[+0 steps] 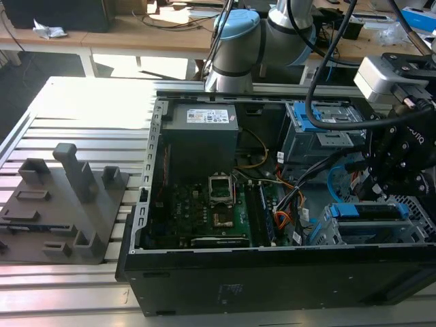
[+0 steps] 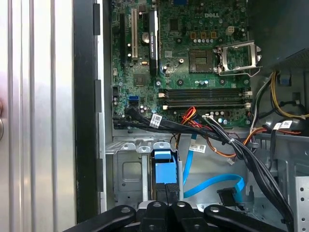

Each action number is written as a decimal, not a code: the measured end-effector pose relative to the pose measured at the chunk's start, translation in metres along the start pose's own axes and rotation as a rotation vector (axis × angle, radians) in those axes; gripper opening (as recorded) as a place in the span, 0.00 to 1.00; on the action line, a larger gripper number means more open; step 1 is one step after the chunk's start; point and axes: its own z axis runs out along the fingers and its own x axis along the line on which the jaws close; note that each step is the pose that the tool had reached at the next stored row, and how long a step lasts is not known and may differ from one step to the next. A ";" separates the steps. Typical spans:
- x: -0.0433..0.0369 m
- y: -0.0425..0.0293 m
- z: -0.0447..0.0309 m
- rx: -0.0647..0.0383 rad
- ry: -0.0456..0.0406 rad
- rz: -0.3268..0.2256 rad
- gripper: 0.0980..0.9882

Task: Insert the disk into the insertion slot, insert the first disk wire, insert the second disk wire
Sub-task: 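Insert the first disk wire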

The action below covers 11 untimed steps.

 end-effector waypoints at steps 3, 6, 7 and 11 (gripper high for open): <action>-0.0022 -0.0168 -0.0008 -0.009 0.0004 0.000 0.01; -0.0075 -0.0298 -0.0015 -0.016 0.0005 0.000 0.01; -0.0096 -0.0325 -0.0016 -0.017 0.0006 0.000 0.01; -0.0143 -0.0376 -0.0019 -0.019 0.0007 0.000 0.01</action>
